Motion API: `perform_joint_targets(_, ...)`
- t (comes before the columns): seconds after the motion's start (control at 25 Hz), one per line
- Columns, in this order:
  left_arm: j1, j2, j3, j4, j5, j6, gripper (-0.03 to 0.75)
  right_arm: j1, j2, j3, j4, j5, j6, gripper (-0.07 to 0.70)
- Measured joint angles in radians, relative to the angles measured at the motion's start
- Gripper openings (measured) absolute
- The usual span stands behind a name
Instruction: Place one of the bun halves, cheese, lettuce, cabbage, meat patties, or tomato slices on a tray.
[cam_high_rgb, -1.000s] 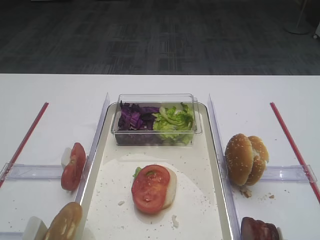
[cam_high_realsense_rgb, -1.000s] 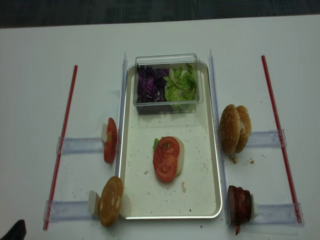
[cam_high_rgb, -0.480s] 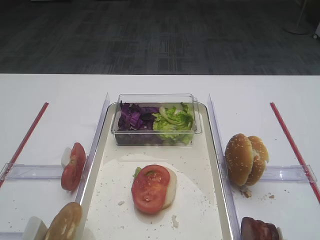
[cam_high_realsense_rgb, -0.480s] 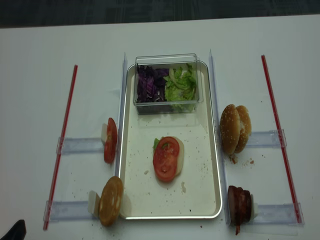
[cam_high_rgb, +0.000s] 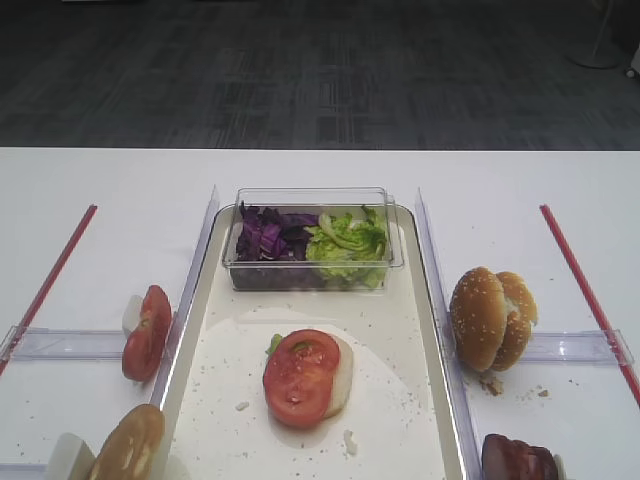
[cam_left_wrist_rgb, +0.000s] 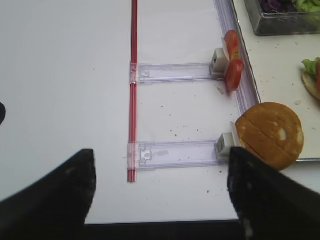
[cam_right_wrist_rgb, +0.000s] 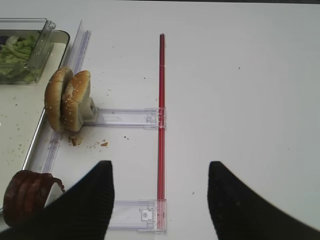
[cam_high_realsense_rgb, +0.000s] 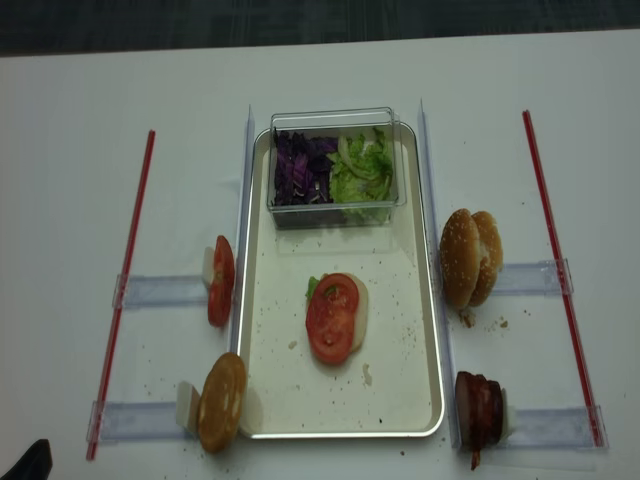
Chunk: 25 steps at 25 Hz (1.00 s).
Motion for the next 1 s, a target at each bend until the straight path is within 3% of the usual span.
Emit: perform_joint_targets(1.0,0.000,0.000,0.000,0.006,0.000,0.000,0.502,0.000,0.000,0.000,0.000,0.000,0.004,0.445)
